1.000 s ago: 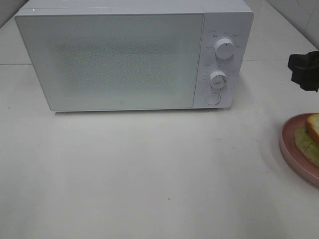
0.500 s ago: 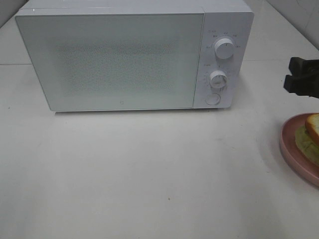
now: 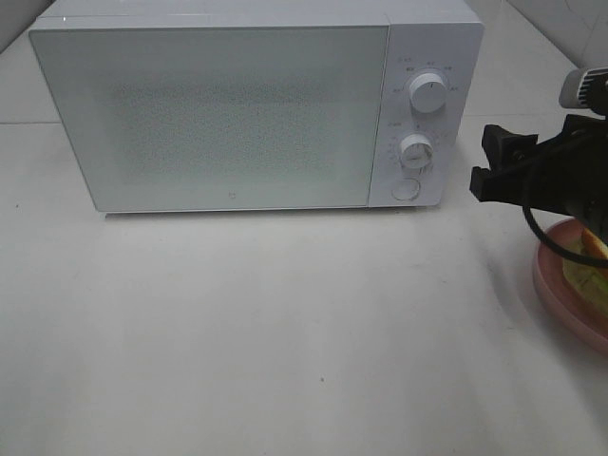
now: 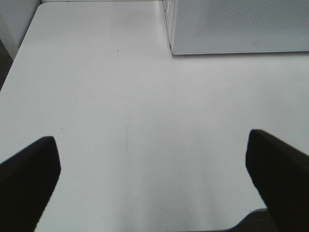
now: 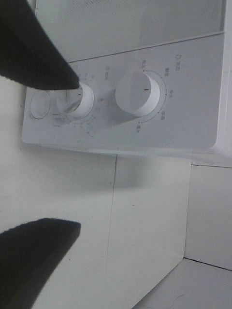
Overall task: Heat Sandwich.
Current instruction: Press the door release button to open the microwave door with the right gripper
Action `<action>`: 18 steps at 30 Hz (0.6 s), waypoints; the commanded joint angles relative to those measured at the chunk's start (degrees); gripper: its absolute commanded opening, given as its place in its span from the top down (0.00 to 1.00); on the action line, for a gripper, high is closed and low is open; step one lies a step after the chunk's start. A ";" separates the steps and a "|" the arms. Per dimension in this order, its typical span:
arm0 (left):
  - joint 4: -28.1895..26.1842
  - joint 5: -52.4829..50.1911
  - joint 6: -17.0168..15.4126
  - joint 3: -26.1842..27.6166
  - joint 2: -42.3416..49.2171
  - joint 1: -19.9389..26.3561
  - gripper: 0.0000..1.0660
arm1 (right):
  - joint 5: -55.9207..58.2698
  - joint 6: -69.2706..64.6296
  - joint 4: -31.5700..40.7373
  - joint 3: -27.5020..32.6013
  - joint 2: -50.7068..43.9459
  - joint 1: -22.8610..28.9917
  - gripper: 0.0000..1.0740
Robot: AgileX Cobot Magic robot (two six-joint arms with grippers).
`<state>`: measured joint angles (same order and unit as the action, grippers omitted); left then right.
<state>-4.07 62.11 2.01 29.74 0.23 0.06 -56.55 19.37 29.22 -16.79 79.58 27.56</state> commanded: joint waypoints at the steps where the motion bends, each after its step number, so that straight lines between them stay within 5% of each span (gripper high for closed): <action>1: -0.23 -0.74 0.11 -0.06 0.92 -0.17 0.06 | -1.26 0.52 3.32 0.00 -0.06 1.55 0.32; 18: -0.23 -0.74 0.11 -0.06 0.92 -0.17 0.06 | -15.99 -8.59 5.96 -0.06 16.16 9.05 0.32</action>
<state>-4.07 62.11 2.01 29.74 0.23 0.06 -68.47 13.41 35.35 -16.73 93.74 35.52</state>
